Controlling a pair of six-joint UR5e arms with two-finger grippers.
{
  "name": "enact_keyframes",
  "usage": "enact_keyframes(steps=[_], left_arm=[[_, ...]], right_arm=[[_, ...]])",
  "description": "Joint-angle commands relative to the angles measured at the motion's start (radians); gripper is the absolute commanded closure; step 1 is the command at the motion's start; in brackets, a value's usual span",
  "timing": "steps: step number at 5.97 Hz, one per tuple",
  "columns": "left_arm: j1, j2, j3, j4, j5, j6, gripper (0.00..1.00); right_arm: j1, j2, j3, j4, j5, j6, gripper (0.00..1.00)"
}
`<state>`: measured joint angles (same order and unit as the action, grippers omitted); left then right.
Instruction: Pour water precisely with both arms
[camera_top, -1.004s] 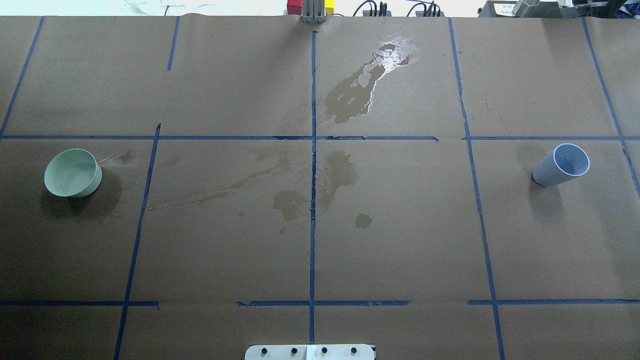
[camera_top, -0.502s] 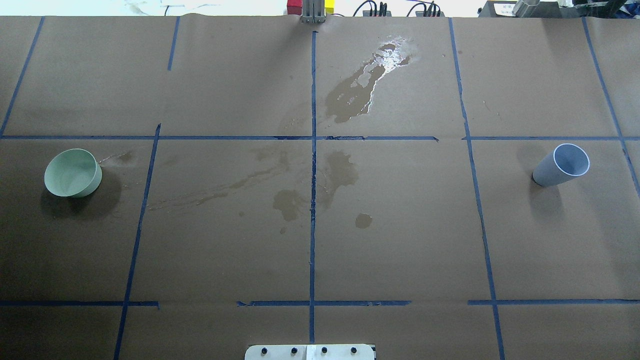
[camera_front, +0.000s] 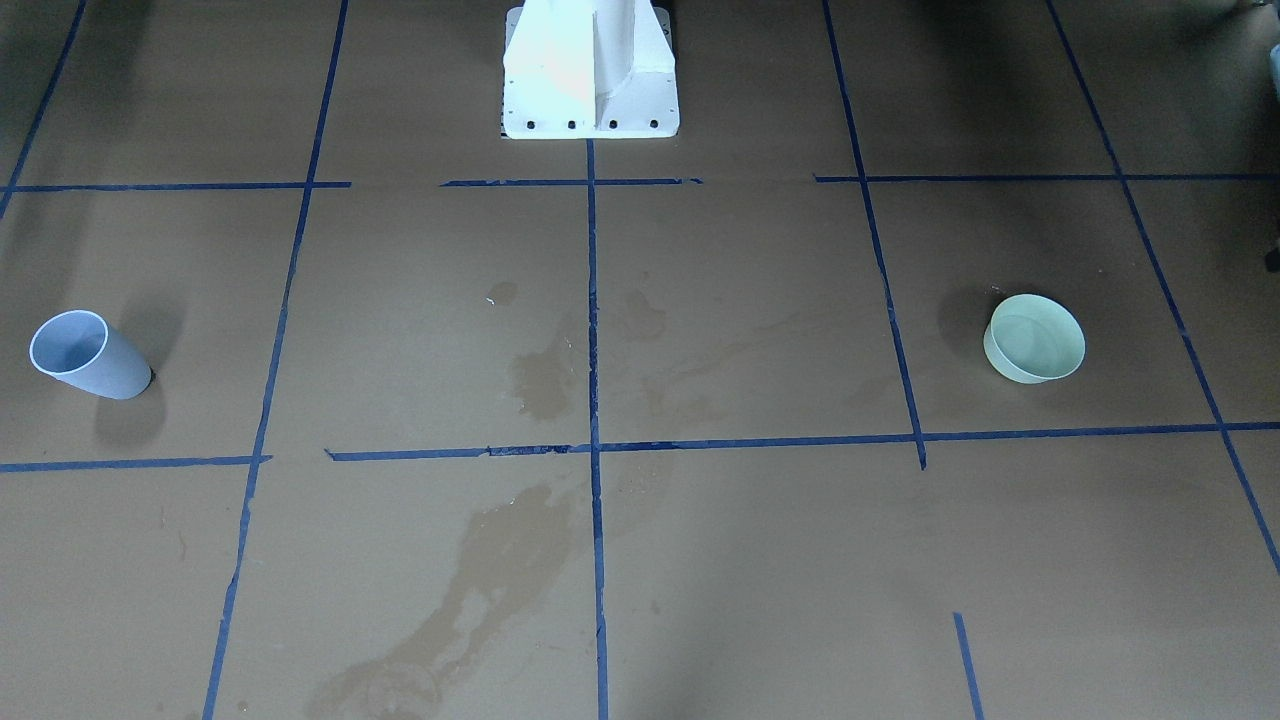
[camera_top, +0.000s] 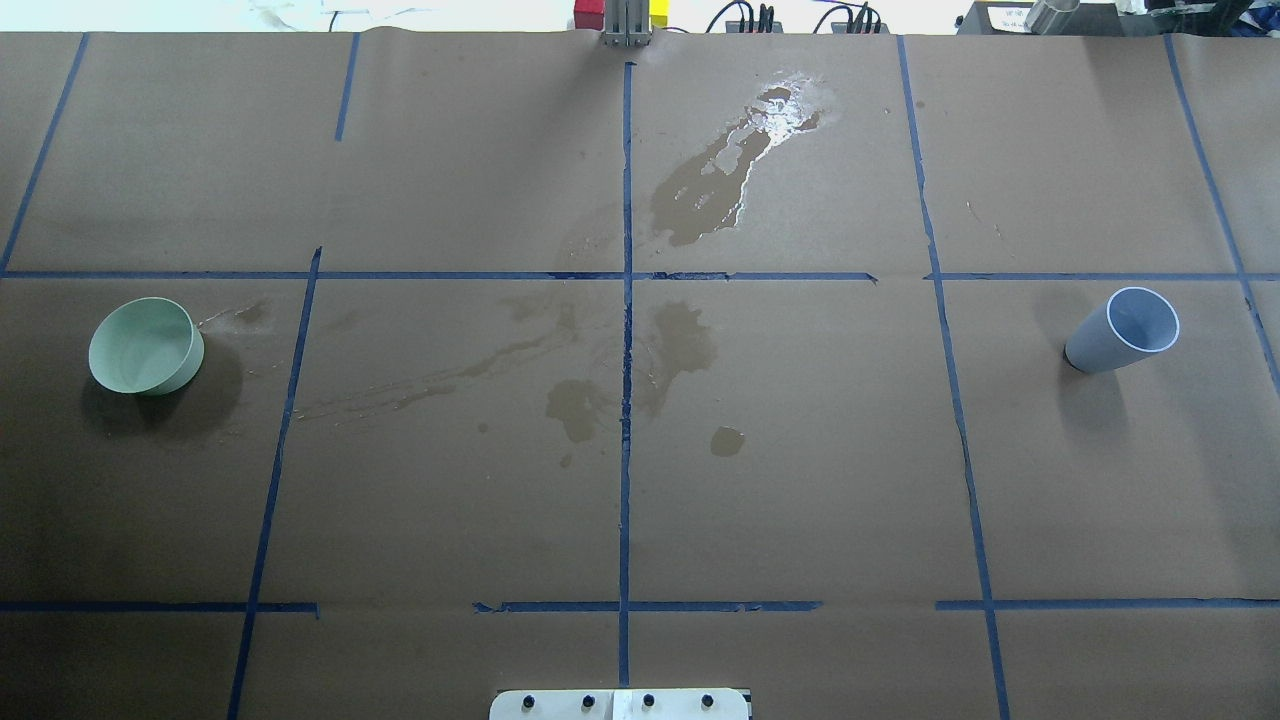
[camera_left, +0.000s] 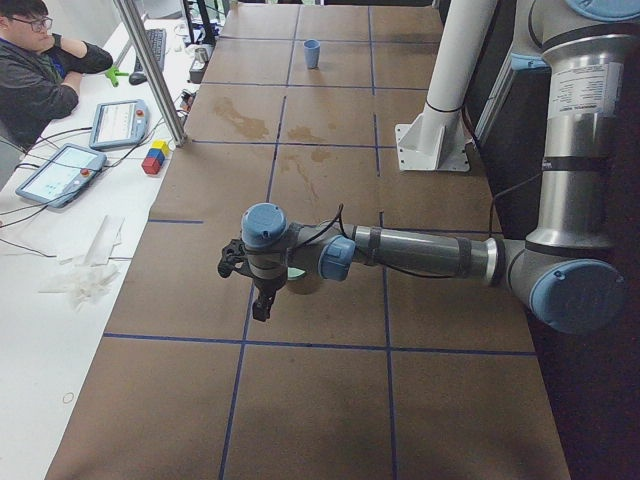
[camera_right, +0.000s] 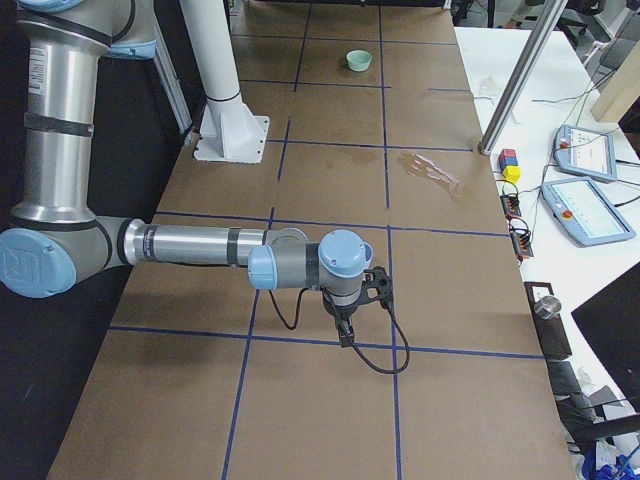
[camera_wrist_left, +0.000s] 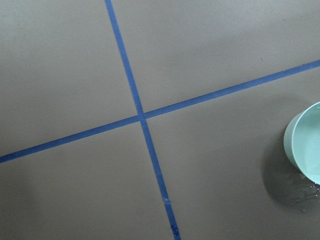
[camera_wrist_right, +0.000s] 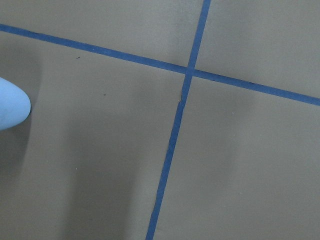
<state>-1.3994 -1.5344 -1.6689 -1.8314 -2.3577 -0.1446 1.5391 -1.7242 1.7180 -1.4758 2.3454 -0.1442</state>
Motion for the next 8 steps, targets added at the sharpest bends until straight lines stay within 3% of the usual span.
enact_keyframes(steps=[1, 2, 3, 5, 6, 7, 8], left_arm=[[0.170, 0.023, 0.096, -0.406, 0.008, -0.465, 0.00], [0.253, 0.022, 0.148, -0.574, 0.058, -0.669, 0.00], [0.360, 0.022, 0.149, -0.632, 0.169, -0.825, 0.00], [0.434, 0.010, 0.165, -0.634, 0.207, -0.881, 0.00], [0.442, 0.005, 0.173, -0.634, 0.207, -0.888, 0.34], [0.444, -0.001, 0.176, -0.623, 0.195, -0.888, 0.95], [0.442, 0.000, 0.176, -0.623, 0.195, -0.885, 1.00]], right_arm=[[-0.001, 0.000, 0.000, -0.001, 0.000, 0.000, 0.00], [-0.002, 0.000, 0.000, -0.001, 0.000, 0.000, 0.00], [-0.002, 0.000, -0.001, -0.001, 0.000, 0.000, 0.00], [-0.001, 0.000, -0.005, -0.001, 0.000, 0.000, 0.00], [-0.002, 0.000, -0.005, -0.001, 0.000, 0.000, 0.00], [-0.001, 0.000, -0.005, -0.001, 0.000, 0.000, 0.00], [-0.002, 0.000, -0.005, -0.001, 0.000, 0.000, 0.00]])
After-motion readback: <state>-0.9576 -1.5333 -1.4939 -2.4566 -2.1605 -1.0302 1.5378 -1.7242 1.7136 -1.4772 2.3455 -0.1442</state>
